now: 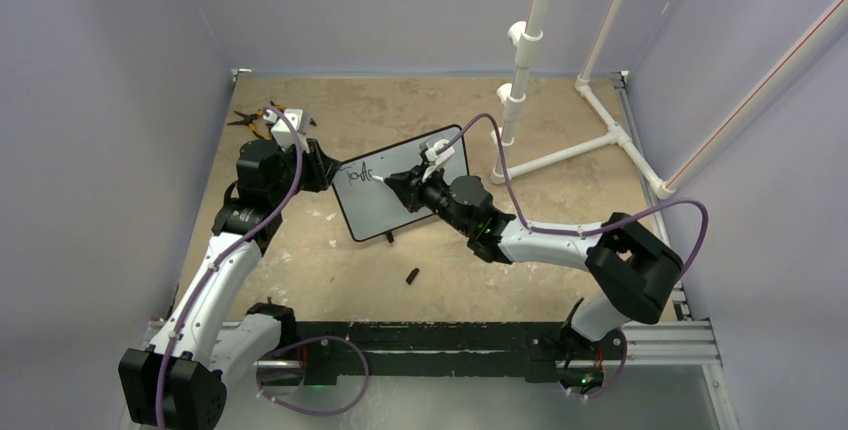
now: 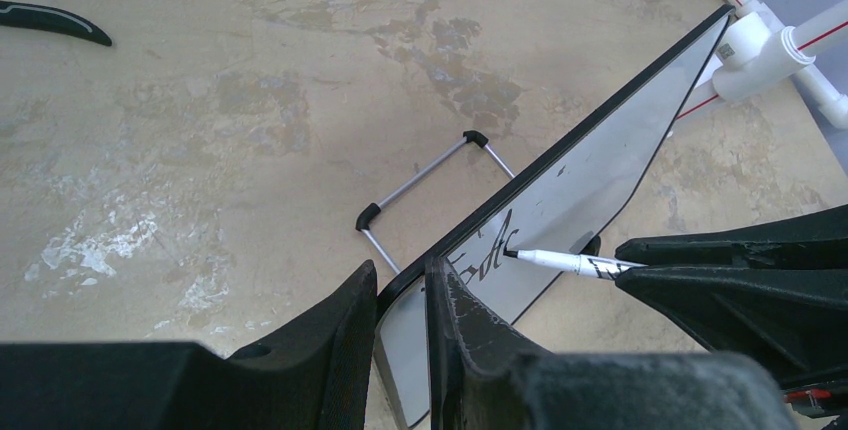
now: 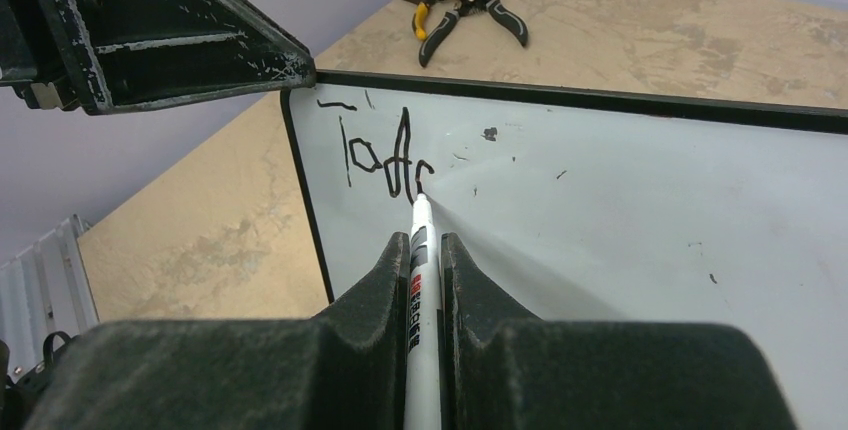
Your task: Write a sentence on the whiteboard
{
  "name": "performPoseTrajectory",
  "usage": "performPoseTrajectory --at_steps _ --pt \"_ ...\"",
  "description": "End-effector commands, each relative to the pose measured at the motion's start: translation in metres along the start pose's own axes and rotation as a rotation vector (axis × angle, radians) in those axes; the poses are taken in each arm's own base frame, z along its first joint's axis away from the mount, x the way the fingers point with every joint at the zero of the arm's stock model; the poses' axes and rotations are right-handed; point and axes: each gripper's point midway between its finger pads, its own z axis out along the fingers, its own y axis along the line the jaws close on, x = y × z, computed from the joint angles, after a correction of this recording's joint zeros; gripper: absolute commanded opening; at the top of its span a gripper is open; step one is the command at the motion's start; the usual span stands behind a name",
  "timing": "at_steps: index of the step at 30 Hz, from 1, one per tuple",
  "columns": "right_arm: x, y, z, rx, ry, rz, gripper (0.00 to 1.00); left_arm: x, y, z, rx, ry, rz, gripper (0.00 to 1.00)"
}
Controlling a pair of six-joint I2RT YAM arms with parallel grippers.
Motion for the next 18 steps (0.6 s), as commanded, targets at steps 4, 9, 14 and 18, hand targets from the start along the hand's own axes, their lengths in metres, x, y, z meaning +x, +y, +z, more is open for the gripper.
performPoseTrajectory --at_steps 4,9,14,18 --pt "-0.024 -0.007 -0.007 0.041 -0.061 -0.017 0.00 -0.002 -0.002 0.001 0.014 -0.003 0.012 0.22" --pt "-0.038 -0.001 -0.006 0.024 -0.097 -0.009 0.00 -0.001 -0.002 0.001 0.012 0.000 0.011 0.22" --pt "-0.047 0.003 -0.001 0.011 -0.123 -0.010 0.00 -0.002 -0.002 0.001 0.011 -0.001 0.010 0.22" --pt "-0.045 0.002 0.000 0.013 -0.119 -0.013 0.00 -0.001 -0.002 0.001 0.011 0.000 0.011 0.22"
